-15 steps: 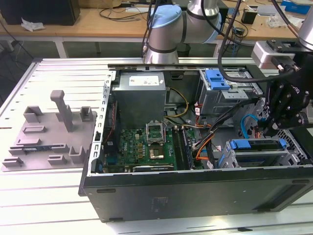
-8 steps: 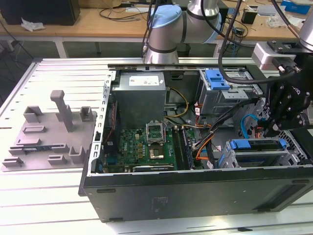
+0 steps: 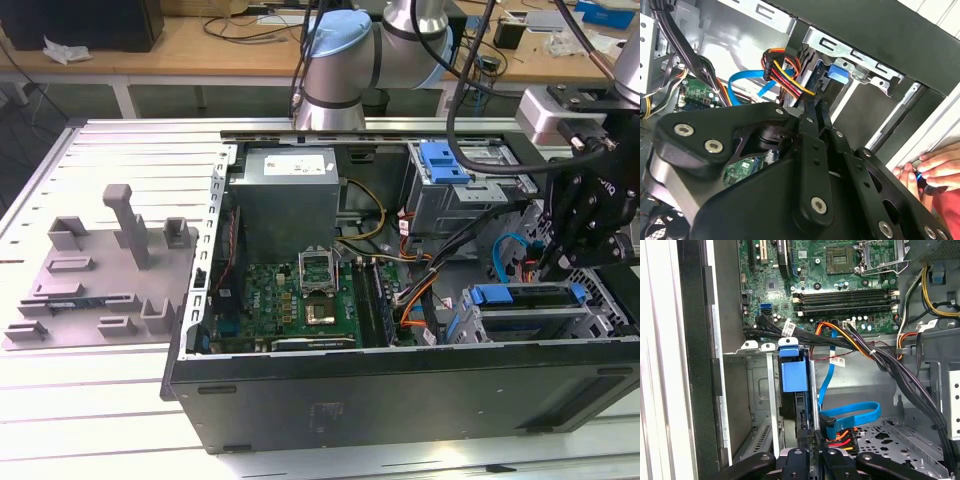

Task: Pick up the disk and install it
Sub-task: 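Insert the first disk wire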

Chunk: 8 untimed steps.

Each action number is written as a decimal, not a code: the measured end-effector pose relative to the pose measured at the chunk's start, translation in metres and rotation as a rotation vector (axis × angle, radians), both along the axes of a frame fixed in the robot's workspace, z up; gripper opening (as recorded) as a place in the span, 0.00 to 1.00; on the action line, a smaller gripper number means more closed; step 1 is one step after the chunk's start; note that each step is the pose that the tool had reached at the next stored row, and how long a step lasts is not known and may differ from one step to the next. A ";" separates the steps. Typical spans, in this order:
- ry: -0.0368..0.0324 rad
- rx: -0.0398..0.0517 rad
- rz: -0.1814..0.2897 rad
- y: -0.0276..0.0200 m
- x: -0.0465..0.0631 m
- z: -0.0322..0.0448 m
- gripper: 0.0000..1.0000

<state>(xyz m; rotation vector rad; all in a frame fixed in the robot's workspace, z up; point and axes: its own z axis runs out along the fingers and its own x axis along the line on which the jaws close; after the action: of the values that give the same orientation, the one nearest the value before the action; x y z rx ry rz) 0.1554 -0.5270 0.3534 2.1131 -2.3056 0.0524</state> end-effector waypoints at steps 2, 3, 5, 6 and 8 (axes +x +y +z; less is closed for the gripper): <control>0.0000 -0.0001 0.000 -0.0010 0.000 0.0000 0.17; 0.0000 -0.0002 0.000 -0.0015 0.000 0.0001 0.17; 0.0000 -0.0001 0.000 -0.0023 0.000 0.0001 0.17; 0.0000 -0.0001 0.001 -0.0024 0.000 0.0000 0.17; 0.0000 -0.0001 0.001 -0.0026 0.000 0.0001 0.17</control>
<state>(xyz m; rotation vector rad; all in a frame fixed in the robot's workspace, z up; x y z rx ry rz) 0.1554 -0.5295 0.3535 2.1141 -2.3047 0.0526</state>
